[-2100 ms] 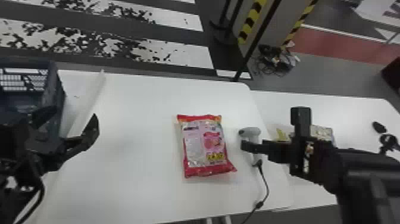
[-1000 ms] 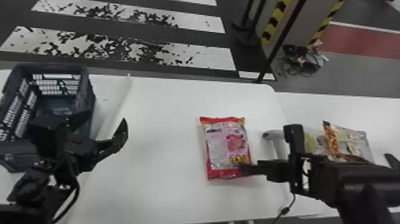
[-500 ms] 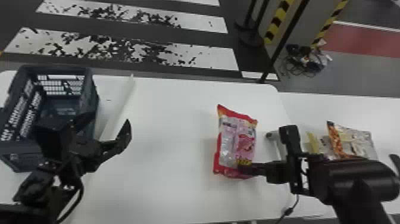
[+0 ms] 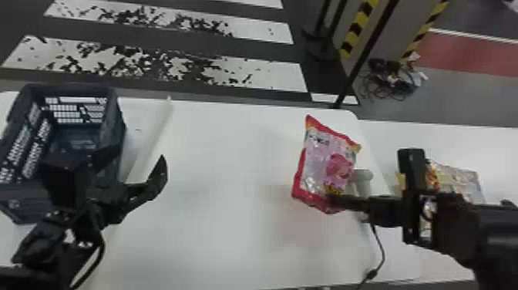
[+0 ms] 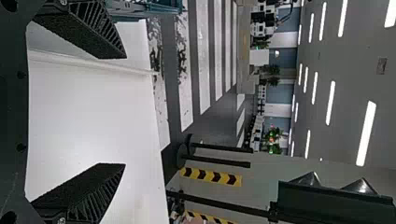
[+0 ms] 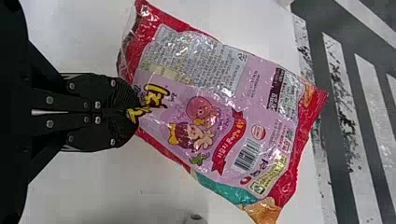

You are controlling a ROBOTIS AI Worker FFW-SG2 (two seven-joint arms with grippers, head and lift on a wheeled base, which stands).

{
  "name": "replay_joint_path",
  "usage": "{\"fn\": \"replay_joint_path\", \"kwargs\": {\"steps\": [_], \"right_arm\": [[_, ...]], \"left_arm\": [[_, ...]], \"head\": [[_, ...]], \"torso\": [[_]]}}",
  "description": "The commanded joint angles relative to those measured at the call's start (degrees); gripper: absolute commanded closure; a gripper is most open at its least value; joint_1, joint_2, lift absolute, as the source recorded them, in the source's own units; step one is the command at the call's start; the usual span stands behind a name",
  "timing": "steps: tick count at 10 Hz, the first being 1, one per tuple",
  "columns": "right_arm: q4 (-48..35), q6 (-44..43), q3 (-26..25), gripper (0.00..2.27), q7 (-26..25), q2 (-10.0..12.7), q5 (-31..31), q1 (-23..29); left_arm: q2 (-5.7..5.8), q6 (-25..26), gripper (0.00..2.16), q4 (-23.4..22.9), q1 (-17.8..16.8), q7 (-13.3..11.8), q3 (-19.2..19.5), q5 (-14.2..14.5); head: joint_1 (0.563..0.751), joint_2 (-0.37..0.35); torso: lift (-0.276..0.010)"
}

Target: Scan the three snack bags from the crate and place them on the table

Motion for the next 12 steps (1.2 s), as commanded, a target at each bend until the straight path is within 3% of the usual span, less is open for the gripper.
{"fn": "replay_joint_path", "kwargs": {"steps": [1,4,7,12], "right_arm": [[-1.61,0.62,-6.88,2.26,-0.01,0.38,-3.59,-0.68],[3.14,-3.24,-17.87,2.26,-2.65,1.35,-7.98,-4.63],[14.30,-19.94,-22.44,2.26,-8.98,0.99,-9.13,-7.27],[37.24,-35.76,-24.63,2.26,-20.84,-4.28,-10.36,-12.37]], "left_arm": [[-0.04,-0.06,0.04,-0.11,0.00,0.00,0.00,0.00],[0.22,0.12,0.04,-0.46,0.00,0.00,0.18,0.09],[0.31,0.12,0.04,-0.46,0.00,0.00,0.26,0.35],[0.31,-0.06,0.04,-0.38,-0.09,0.09,0.09,0.44]], "head": [[0.695,-0.221],[0.695,-0.287],[0.695,-0.350],[0.695,-0.350]], "torso": [[-0.062],[-0.062],[-0.062],[-0.062]]}}
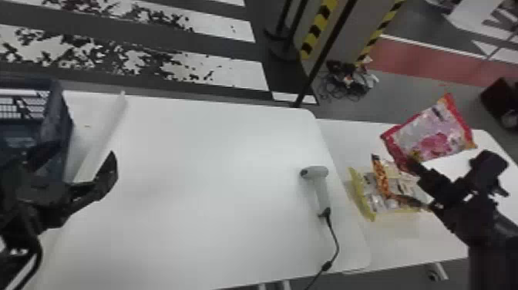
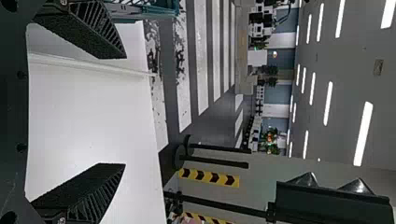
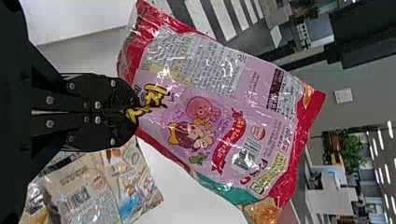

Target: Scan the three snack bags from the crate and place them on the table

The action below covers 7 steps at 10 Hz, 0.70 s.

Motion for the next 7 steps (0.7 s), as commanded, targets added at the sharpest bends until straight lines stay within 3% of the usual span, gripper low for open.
{"fn": "replay_joint_path", "kwargs": {"steps": [1,2,3,4,5,7], "right_arm": [[7.80,-2.68,0.14,2.26,-1.17,-1.87,0.50,-1.91],[11.76,-3.38,0.58,2.12,-2.49,-2.57,1.21,-3.23],[13.87,-4.61,1.46,1.72,-4.60,-2.93,1.21,-3.76],[15.89,-4.43,1.63,0.84,-4.78,-3.37,1.38,-4.46],[16.85,-4.08,1.72,0.42,-4.78,-3.63,1.38,-4.72],[16.77,-2.50,1.81,0.09,-6.01,-3.54,0.86,-4.72]], "left_arm": [[0.00,-0.01,0.04,0.02,-0.07,-0.05,-0.17,0.00],[0.00,-0.01,0.04,0.02,-0.07,-0.05,-0.25,0.00],[0.09,-0.01,0.04,-0.06,0.02,-0.05,-0.25,0.00],[0.09,-0.01,0.04,-0.06,0.02,-0.05,-0.25,0.00],[0.18,-0.01,0.04,-0.15,0.11,-0.05,-0.34,0.00],[0.18,-0.01,0.04,-0.24,0.37,-0.05,-0.52,0.00]], "head": [[0.695,-0.350],[0.695,-0.350],[0.695,-0.350],[0.695,-0.350],[0.695,-0.350],[0.695,-0.350]], "torso": [[-0.062],[-0.062],[-0.062],[-0.062],[-0.062],[-0.062]]}}
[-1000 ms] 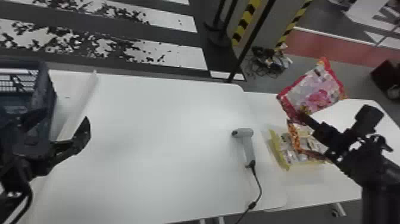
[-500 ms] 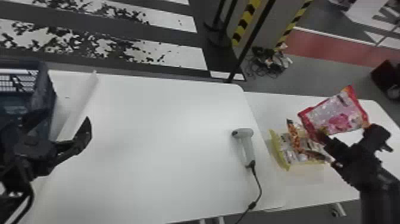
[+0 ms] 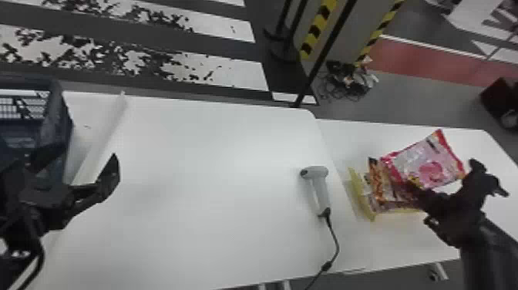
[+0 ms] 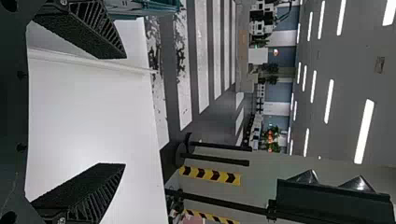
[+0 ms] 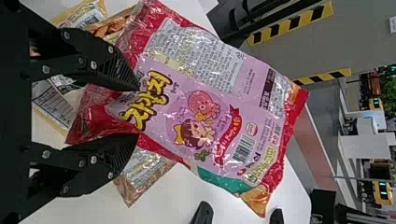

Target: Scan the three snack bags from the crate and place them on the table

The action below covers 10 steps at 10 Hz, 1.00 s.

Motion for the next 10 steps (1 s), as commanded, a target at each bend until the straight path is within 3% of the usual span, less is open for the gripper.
{"fn": "replay_joint_path", "kwargs": {"steps": [1,2,7,10], "right_arm": [[-1.77,0.86,0.00,0.06,-0.11,0.14,-0.75,0.77],[-5.28,1.92,-0.08,0.06,-0.90,0.49,-1.10,2.44],[-36.31,7.89,1.06,0.06,-1.78,9.02,-1.01,12.99],[-50.81,8.07,9.41,0.06,-1.61,14.56,-0.22,19.75]], "left_arm": [[0.00,0.00,0.04,-0.32,0.25,0.00,-0.04,0.00],[0.00,0.18,0.04,-0.59,0.34,0.00,0.04,0.00],[-0.44,0.18,0.04,-1.11,0.69,0.09,0.04,-0.18],[-0.79,0.18,0.04,-1.29,0.69,0.17,-0.13,-0.53]], "head": [[0.695,-0.350],[0.695,-0.350],[0.695,-0.350],[0.695,-0.350]], "torso": [[-0.062],[-0.062],[-0.062],[-0.062]]}}
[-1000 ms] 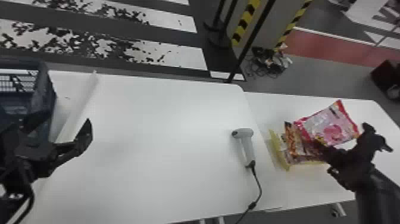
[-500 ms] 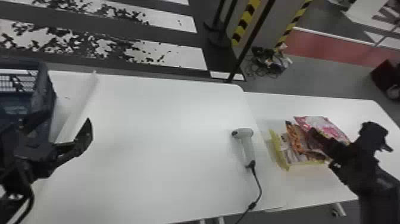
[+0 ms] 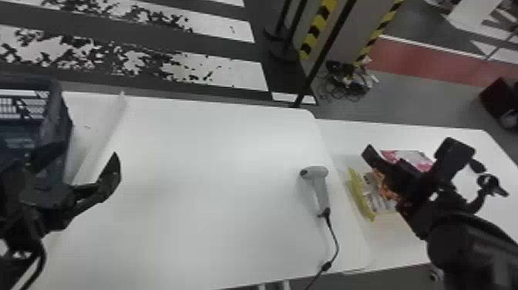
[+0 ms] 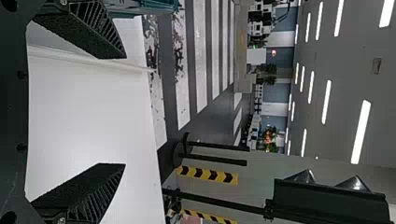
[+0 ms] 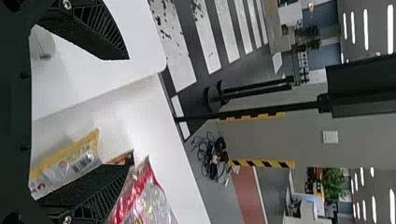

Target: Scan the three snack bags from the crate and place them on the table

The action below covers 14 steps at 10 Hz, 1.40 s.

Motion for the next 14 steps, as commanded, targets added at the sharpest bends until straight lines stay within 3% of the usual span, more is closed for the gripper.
{"fn": "replay_joint_path", "kwargs": {"steps": [1,3,7,9,11,14], "right_arm": [[-4.47,0.13,6.13,0.05,0.21,1.57,0.92,2.67],[-5.96,-0.57,12.98,0.04,0.47,3.42,3.12,3.72],[-3.59,-17.98,26.61,0.05,-0.14,5.44,8.74,7.76],[-2.18,-25.18,32.23,0.05,-3.31,5.96,11.82,9.52],[-0.25,-32.57,35.92,0.05,-5.77,6.23,13.40,11.28],[1.86,-42.76,37.15,0.05,-7.35,6.40,14.46,14.18]], "left_arm": [[-0.08,0.00,0.04,-0.23,0.00,0.09,-0.08,-0.14],[-0.17,-0.18,0.04,-1.11,0.79,0.79,0.27,-0.14],[-1.05,-1.41,0.04,-1.28,1.93,1.58,0.62,-0.14],[-1.49,-2.11,0.04,-1.19,2.64,2.28,0.89,-0.05],[-2.19,-3.16,0.04,-1.28,3.51,2.72,1.41,-0.14],[-2.63,-5.10,0.04,-1.81,4.66,2.72,2.38,-0.58]], "head": [[0.695,-0.350],[0.695,-0.348],[0.695,-0.201],[0.695,-0.139],[0.695,-0.101],[0.695,-0.060]], "torso": [[-0.062],[-0.062],[-0.062],[-0.062],[-0.062],[-0.062]]}}
